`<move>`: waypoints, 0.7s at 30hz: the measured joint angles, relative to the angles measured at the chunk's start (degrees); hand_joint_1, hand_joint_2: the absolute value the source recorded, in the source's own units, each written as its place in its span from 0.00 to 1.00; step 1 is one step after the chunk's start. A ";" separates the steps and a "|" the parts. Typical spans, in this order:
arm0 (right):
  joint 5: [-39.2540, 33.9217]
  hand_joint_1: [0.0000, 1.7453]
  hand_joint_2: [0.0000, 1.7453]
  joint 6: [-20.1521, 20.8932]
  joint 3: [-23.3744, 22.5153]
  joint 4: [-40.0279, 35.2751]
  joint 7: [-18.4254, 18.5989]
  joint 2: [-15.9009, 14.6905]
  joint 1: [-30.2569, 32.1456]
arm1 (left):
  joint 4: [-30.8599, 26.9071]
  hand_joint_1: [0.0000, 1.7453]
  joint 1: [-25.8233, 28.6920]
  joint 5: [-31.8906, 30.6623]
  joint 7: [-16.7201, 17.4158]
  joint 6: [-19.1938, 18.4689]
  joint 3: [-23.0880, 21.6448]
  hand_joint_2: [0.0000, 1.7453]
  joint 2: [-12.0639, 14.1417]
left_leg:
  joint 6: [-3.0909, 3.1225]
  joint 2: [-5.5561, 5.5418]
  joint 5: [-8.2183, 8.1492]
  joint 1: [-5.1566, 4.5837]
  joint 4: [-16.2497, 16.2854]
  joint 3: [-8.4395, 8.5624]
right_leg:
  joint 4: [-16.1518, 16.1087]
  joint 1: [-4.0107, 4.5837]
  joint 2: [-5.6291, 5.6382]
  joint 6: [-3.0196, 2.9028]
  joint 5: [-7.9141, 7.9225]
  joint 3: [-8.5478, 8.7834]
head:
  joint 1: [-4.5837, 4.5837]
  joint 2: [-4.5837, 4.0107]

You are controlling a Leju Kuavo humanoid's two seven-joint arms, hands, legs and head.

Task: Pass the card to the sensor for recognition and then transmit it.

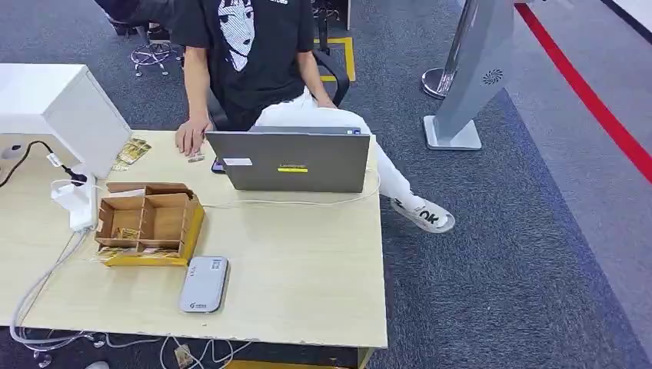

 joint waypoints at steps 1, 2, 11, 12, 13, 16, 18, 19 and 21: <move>-0.52 0.00 1.00 -0.02 -0.31 0.19 -0.15 -0.11 -0.19 | -0.49 0.00 -0.02 -1.39 -0.15 -0.91 1.35 1.00 -0.32 | 0.00 0.00 0.00 0.00 0.00 0.01 | 0.00 0.00 0.00 0.00 0.00 0.00 | 0.02 -0.02; -1.16 0.00 1.00 0.00 -0.59 0.41 -0.37 -0.28 -0.37 | -0.94 0.00 -0.02 -2.97 -0.31 -1.95 2.86 1.00 -0.91 | 0.00 0.01 0.00 0.00 0.00 0.01 | 0.00 0.00 0.01 0.00 0.00 0.00 | 0.00 -0.02; -6.28 0.00 1.00 0.87 -3.61 2.14 -2.34 -1.68 -1.98 | -5.21 0.00 0.02 -15.67 -1.51 -8.99 14.75 1.00 -4.42 | 0.00 0.01 0.00 0.01 0.00 0.00 | 0.00 -0.03 0.00 0.01 0.01 -0.01 | 0.00 -0.02; -6.76 0.00 1.00 0.90 -3.94 2.27 -2.45 -1.88 -2.16 | -5.60 0.00 0.02 -16.78 -1.58 -9.56 15.82 1.00 -4.60 | 0.00 0.01 0.00 0.01 0.00 0.00 | 0.00 -0.03 0.00 0.01 0.00 -0.01 | 0.00 -0.02; -7.39 0.00 1.00 1.01 -4.38 2.45 -2.80 -2.01 -2.35 | -6.06 0.00 0.02 -18.22 -1.75 -10.35 17.13 1.00 -5.01 | 0.00 0.01 0.00 0.01 0.00 0.00 | 0.00 -0.03 0.00 0.01 0.00 -0.01 | 0.00 -0.02; -9.18 0.00 1.00 1.18 -5.48 2.93 -3.69 -2.69 -2.87 | -7.41 0.00 0.02 -22.26 -2.08 -12.53 20.95 1.00 -5.89 | 0.00 0.01 0.00 0.02 0.00 -0.01 | 0.00 -0.02 0.00 0.01 0.00 -0.01 | 0.00 -0.02; -10.23 0.00 1.00 1.49 -6.06 3.43 -4.33 -2.97 -3.33 | -8.36 0.00 0.01 -25.11 -2.28 -14.09 23.47 1.00 -6.57 | 0.00 0.01 0.00 0.01 0.00 -0.01 | 0.00 -0.02 0.00 0.01 0.00 -0.01 | 0.02 0.00; -10.72 0.00 1.00 1.71 -6.28 3.67 -4.53 -3.13 -3.56 | -8.79 0.00 0.01 -26.55 -2.47 -14.79 24.78 1.00 -6.96 | 0.00 0.01 0.00 0.01 0.00 -0.01 | 0.00 -0.02 0.00 0.01 0.00 -0.01 | -0.02 -0.02; -11.74 0.00 1.00 1.79 -6.86 4.28 -4.81 -3.41 -4.14 | -9.86 0.00 0.02 -29.86 -2.71 -16.46 27.84 1.00 -7.79 | 0.00 0.01 0.00 0.00 0.00 -0.02 | 0.00 -0.03 0.00 0.01 0.00 -0.01 | -0.02 -0.02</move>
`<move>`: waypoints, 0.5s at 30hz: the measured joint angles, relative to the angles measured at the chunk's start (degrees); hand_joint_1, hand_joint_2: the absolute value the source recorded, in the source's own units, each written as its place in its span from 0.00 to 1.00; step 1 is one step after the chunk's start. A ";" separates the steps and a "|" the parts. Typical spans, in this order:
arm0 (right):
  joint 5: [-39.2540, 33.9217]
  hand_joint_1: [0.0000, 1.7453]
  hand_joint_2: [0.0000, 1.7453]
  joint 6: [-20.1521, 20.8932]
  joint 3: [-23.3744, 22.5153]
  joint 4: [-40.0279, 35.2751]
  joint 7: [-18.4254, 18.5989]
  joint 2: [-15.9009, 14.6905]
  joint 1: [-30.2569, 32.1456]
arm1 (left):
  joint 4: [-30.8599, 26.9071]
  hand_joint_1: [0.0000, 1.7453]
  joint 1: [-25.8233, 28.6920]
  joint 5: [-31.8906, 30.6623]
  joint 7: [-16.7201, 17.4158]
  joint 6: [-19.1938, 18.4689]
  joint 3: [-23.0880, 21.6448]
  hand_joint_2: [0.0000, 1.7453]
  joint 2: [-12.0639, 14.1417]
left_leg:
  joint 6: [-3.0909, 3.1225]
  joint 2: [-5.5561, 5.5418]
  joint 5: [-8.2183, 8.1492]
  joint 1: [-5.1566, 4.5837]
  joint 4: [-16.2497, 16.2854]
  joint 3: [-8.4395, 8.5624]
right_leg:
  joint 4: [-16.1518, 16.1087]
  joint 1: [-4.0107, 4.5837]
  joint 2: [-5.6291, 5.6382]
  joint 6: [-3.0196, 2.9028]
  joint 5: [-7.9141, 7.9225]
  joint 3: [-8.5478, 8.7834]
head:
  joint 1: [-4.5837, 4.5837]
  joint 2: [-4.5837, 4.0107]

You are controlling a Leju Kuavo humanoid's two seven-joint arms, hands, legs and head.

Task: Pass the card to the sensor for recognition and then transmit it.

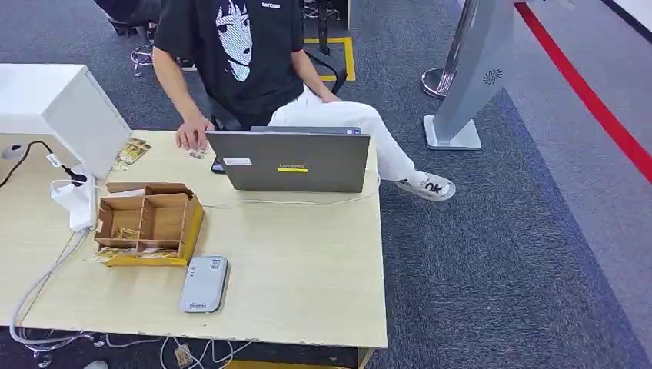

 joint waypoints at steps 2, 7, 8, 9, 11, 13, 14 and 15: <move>-0.81 0.00 1.00 -0.20 -0.48 0.50 -0.04 -0.33 -0.41 | -1.67 0.00 -0.07 -2.02 -0.61 -1.29 2.94 1.00 0.04 | 0.00 0.02 0.00 0.00 0.00 0.01 | 0.00 0.00 0.00 0.00 0.00 -0.04 | 0.04 0.02; -1.86 0.00 1.00 -1.14 -0.97 1.10 0.24 -0.50 -0.88 | -2.29 0.00 -1.00 4.37 -2.18 -0.22 7.18 1.00 1.16 | 0.03 0.01 0.02 0.02 0.00 0.00 | 0.00 0.00 -0.02 0.00 0.00 -0.04 | 0.07 0.00; -1.99 0.00 1.00 -1.20 -1.05 1.23 0.28 -0.50 -0.93 | -2.29 0.00 -1.22 6.25 -2.47 -0.11 7.67 1.00 1.38 | 0.03 0.01 0.03 0.02 0.00 0.00 | 0.00 0.00 -0.03 0.00 0.00 -0.04 | 0.04 0.02; -2.08 0.00 1.00 -1.20 -1.10 1.29 0.46 -0.53 -1.01 | -2.29 0.00 -1.40 8.17 -2.84 0.26 8.19 1.00 1.62 | 0.03 0.01 0.02 0.03 0.00 0.00 | 0.00 0.01 -0.02 -0.01 0.00 -0.04 | 0.04 0.02; -2.32 0.00 1.00 -1.40 -1.23 1.38 0.63 -0.59 -1.11 | -2.29 0.00 -1.73 11.95 -3.50 0.54 9.13 1.00 1.97 | 0.03 0.01 0.03 0.03 0.00 0.00 | 0.00 0.02 -0.02 0.00 0.00 -0.04 | 0.04 0.02; -2.41 0.00 1.00 -1.86 -1.45 1.58 0.77 -0.68 -1.24 | -2.29 0.00 -2.15 15.91 -4.18 0.87 10.09 1.00 2.32 | 0.03 0.01 0.03 0.02 0.00 -0.01 | 0.01 0.03 -0.02 0.00 0.00 -0.04 | 0.04 0.00; -2.52 0.00 1.00 -1.97 -1.51 1.66 0.81 -0.72 -1.30 | -2.25 0.00 -2.37 18.25 -4.53 0.94 10.49 1.00 2.58 | 0.03 0.01 0.03 0.02 0.00 -0.02 | 0.00 0.03 -0.02 0.00 0.00 -0.04 | 0.07 0.00; -2.65 0.00 1.00 -1.97 -1.58 1.73 0.83 -0.74 -1.34 | -2.23 0.00 -2.59 20.31 -4.83 1.04 10.86 1.00 2.97 | 0.03 0.01 0.03 0.02 0.00 -0.02 | 0.00 0.03 -0.02 0.00 0.00 -0.04 | 0.07 0.02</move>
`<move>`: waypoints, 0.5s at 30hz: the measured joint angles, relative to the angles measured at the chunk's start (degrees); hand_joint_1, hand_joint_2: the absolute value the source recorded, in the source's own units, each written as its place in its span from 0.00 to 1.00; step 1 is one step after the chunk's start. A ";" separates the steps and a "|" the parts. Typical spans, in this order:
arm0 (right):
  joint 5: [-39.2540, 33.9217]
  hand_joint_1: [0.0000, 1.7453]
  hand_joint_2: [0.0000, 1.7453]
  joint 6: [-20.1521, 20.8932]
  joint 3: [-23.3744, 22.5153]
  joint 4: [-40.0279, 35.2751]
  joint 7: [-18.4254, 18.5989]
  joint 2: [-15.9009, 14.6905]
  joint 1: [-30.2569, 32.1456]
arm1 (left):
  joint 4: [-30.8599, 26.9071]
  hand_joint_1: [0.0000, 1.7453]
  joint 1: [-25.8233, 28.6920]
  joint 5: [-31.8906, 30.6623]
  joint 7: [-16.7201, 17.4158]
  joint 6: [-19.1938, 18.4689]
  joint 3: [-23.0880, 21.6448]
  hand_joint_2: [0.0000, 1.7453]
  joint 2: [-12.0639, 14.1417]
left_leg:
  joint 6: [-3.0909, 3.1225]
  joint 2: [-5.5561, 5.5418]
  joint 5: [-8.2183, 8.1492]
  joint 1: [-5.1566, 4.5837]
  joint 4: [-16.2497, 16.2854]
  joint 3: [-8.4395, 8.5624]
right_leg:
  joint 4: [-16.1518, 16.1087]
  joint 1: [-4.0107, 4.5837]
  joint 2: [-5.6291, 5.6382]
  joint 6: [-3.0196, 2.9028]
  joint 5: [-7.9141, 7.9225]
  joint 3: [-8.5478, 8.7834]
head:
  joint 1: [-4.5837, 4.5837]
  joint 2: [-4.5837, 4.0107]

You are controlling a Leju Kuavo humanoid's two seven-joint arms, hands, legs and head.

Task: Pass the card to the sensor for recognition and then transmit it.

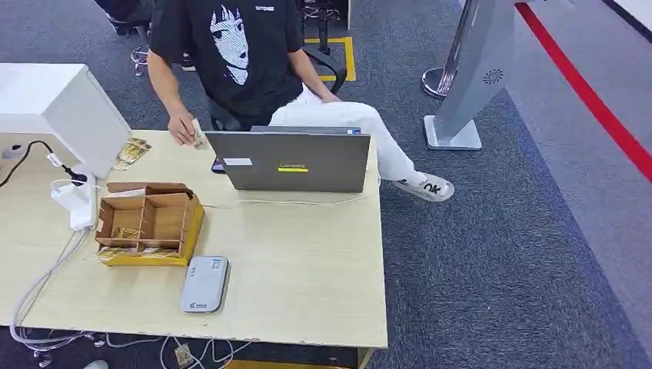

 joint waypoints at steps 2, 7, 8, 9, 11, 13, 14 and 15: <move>-0.26 0.00 1.00 -0.02 -0.11 0.09 0.09 -0.04 -0.07 | 0.33 0.00 -0.58 4.33 -0.61 0.26 0.72 1.00 0.74 | 0.00 0.00 0.00 -0.02 0.00 -0.01 | 0.00 -0.01 0.00 0.00 0.00 0.00 | -0.02 -0.02; -0.90 0.00 1.00 -0.59 -0.37 0.33 0.24 -0.11 -0.21 | 1.68 0.00 -1.59 15.93 -1.51 0.22 2.47 1.00 2.82 | 0.01 0.00 0.00 0.00 0.00 -0.01 | 0.00 -0.01 0.00 0.00 0.00 -0.01 | -0.02 -0.02; -0.96 0.00 1.00 -0.79 -0.39 0.39 0.26 -0.11 -0.27 | 2.06 0.00 -1.78 18.01 -1.62 0.17 2.86 1.00 3.19 | 0.01 0.00 0.00 0.00 0.00 -0.01 | 0.00 -0.01 0.00 0.00 0.00 -0.01 | -0.02 -0.02; -1.11 0.00 1.00 -0.98 -0.42 0.42 0.26 -0.11 -0.32 | 2.47 0.00 -1.97 20.02 -1.68 0.13 3.24 1.00 3.47 | 0.01 0.00 0.00 0.00 0.00 -0.02 | 0.00 -0.01 0.00 0.00 0.00 -0.01 | -0.02 -0.02; -1.40 0.00 1.00 -1.03 -0.61 0.50 0.35 -0.13 -0.44 | 3.54 0.00 -2.45 24.74 -1.81 0.00 4.17 1.00 4.45 | 0.01 0.00 0.00 0.00 0.00 -0.02 | 0.00 -0.01 0.00 0.00 0.00 -0.02 | 0.00 0.00; -1.55 0.00 1.00 -1.07 -0.83 0.61 0.42 -0.20 -0.57 | 4.20 0.00 -2.80 28.70 -1.88 -0.13 4.92 1.00 5.22 | 0.01 0.00 0.00 0.00 0.00 -0.02 | 0.00 -0.01 0.00 0.00 0.00 -0.02 | 0.00 0.00; -1.64 0.00 1.00 -1.18 -0.96 0.66 0.44 -0.22 -0.63 | 4.56 0.00 -2.93 31.10 -1.92 -0.22 5.28 1.00 5.53 | 0.01 0.00 0.01 0.00 0.00 -0.02 | 0.00 -0.01 0.00 0.00 0.00 -0.02 | -0.02 0.00; -1.79 0.00 1.00 -1.20 -1.05 0.70 0.44 -0.24 -0.67 | 4.85 0.00 -3.08 33.18 -1.92 -0.24 5.66 1.00 5.88 | 0.01 0.00 0.01 0.00 0.00 -0.02 | 0.00 -0.01 0.00 0.00 0.00 -0.02 | -0.02 -0.02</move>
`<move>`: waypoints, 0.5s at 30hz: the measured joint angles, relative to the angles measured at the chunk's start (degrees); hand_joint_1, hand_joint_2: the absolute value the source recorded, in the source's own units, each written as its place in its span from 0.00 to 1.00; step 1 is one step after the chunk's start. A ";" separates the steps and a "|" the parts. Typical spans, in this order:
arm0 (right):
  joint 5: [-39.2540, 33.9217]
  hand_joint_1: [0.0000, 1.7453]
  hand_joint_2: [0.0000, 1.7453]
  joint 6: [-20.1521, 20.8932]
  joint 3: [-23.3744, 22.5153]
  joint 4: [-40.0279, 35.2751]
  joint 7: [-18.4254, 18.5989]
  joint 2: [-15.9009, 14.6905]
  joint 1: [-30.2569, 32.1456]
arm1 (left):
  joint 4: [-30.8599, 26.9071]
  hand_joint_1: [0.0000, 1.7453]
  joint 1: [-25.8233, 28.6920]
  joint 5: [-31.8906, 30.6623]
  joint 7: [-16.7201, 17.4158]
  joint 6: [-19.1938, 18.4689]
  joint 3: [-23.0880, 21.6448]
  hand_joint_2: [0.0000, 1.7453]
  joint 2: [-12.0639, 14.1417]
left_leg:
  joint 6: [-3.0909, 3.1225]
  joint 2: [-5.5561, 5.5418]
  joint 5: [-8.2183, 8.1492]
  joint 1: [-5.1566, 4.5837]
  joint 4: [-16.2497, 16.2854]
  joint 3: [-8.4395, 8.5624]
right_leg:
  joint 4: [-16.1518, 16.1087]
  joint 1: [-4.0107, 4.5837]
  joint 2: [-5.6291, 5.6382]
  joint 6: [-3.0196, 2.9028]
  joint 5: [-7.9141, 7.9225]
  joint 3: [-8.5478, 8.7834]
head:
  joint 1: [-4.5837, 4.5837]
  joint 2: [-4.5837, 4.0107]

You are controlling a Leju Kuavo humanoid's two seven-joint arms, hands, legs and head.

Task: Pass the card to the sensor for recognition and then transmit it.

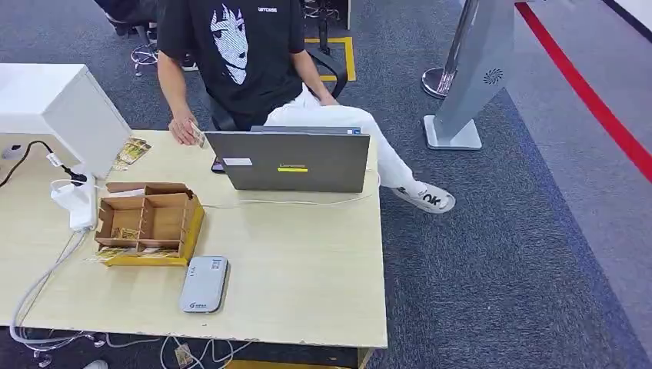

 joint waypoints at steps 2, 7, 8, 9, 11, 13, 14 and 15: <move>-0.31 0.00 1.00 -0.11 -0.22 0.13 0.00 -0.07 -0.07 | 0.66 0.00 -0.29 4.24 0.04 -0.07 0.66 1.00 0.59 | 0.01 0.00 0.01 0.00 0.00 0.00 | 0.00 0.00 -0.01 0.00 0.00 0.00 | 0.00 0.00; -0.81 0.00 1.00 -0.94 -0.50 0.24 0.13 -0.18 -0.13 | 1.86 0.00 -1.11 15.28 0.66 -0.48 2.12 1.00 2.23 | 0.01 0.00 0.01 0.00 0.00 -0.01 | 0.00 0.00 0.00 0.00 0.00 -0.01 | 0.04 0.00; -0.88 0.00 1.00 -0.92 -0.64 0.24 0.15 -0.17 -0.13 | 2.28 0.00 -1.34 17.31 0.79 -0.52 2.50 1.00 2.56 | 0.01 0.00 0.01 0.00 0.00 -0.01 | 0.00 0.00 -0.01 0.00 0.00 -0.01 | 0.00 0.02; -0.94 0.00 1.00 -0.92 -0.72 0.26 0.17 -0.20 -0.17 | 2.69 0.00 -1.61 19.69 0.79 -0.59 2.91 1.00 2.87 | 0.01 0.00 0.01 0.00 0.00 -0.02 | 0.00 0.00 0.00 0.00 0.00 -0.01 | 0.00 0.02; -1.05 0.00 1.00 -1.05 -0.77 0.31 0.33 -0.20 -0.22 | 3.56 0.00 -2.03 23.91 0.79 -0.89 3.56 1.00 3.72 | 0.01 0.00 0.01 0.00 0.00 0.00 | 0.00 0.00 0.00 0.00 0.00 -0.01 | 0.00 0.00; -1.34 0.00 1.00 -1.20 -0.85 0.35 0.33 -0.20 -0.24 | 4.51 0.00 -2.50 27.80 0.74 -1.58 4.03 1.00 4.64 | 0.00 0.00 0.03 0.01 0.00 -0.01 | 0.00 0.00 0.00 0.00 0.00 -0.02 | 0.02 0.00; -1.44 0.00 1.00 -1.39 -0.92 0.41 0.33 -0.20 -0.26 | 5.13 0.00 -2.76 29.71 0.55 -2.07 4.29 1.00 4.97 | 0.00 0.00 0.03 0.01 0.00 0.00 | 0.00 0.00 -0.01 0.00 0.00 -0.02 | 0.00 0.00; -1.51 0.00 1.00 -1.70 -1.01 0.46 0.33 -0.20 -0.31 | 5.84 0.00 -3.00 31.80 0.00 -2.82 4.35 1.00 5.68 | -0.01 0.00 0.03 0.03 0.00 0.00 | 0.00 0.01 0.00 0.00 0.00 -0.02 | 0.00 0.02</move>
